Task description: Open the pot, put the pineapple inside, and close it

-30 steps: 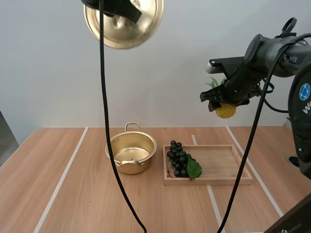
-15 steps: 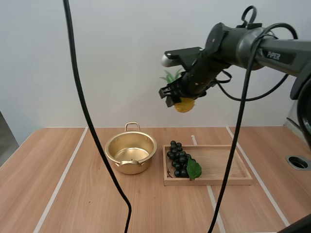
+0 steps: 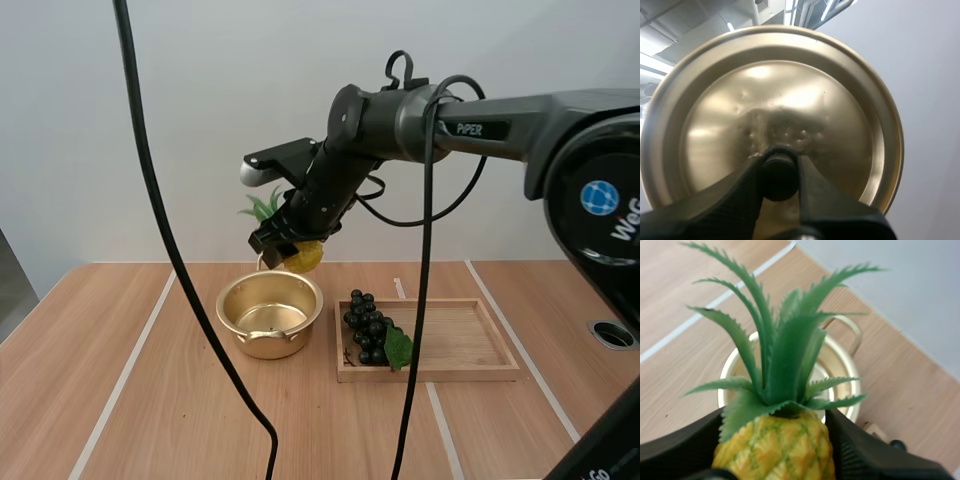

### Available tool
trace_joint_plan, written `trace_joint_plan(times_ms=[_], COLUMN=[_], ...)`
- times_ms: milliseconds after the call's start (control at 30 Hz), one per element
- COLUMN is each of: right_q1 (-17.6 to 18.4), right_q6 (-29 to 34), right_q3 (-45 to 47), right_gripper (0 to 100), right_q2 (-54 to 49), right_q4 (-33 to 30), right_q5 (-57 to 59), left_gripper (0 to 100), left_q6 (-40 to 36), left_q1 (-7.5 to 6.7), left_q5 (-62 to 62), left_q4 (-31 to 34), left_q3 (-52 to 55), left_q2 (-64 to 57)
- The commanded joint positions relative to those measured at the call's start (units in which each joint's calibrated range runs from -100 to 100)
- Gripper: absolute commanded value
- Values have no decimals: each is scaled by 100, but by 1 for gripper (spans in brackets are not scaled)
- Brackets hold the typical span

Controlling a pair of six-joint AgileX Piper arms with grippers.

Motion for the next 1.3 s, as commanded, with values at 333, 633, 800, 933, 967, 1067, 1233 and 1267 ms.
trace_joint_plan(times_ms=[333,633,800,933,967,1067,1233,1267], right_q1=[124,124,124,124,124,124,124,124], right_q6=[-427,-427,-435,-435,-435,-435,-435,-435], right_q3=[-51,-51,-51,-51,-51,-51,-51,-51], right_gripper=[0,0,0,0,0,0,0,0], right_q2=[1043,1454,1724,1927,1975,2080,2223,2257], right_q4=[24,24,24,24,24,24,24,24], right_q5=[80,-825,-1066,-1142,-1178,-1343,-1533,-1552], left_gripper=[0,0,0,0,0,0,0,0], left_q6=[-66,-47,-47,-47,-47,-47,-47,-47], left_q1=[11,11,11,11,11,11,11,11], left_q5=[650,958,971,971,971,1010,1078,1091], left_q4=[158,158,158,158,158,158,158,158], left_q3=[-48,-48,-48,-48,-48,-48,-48,-48], left_q2=[23,23,23,23,23,23,23,23])
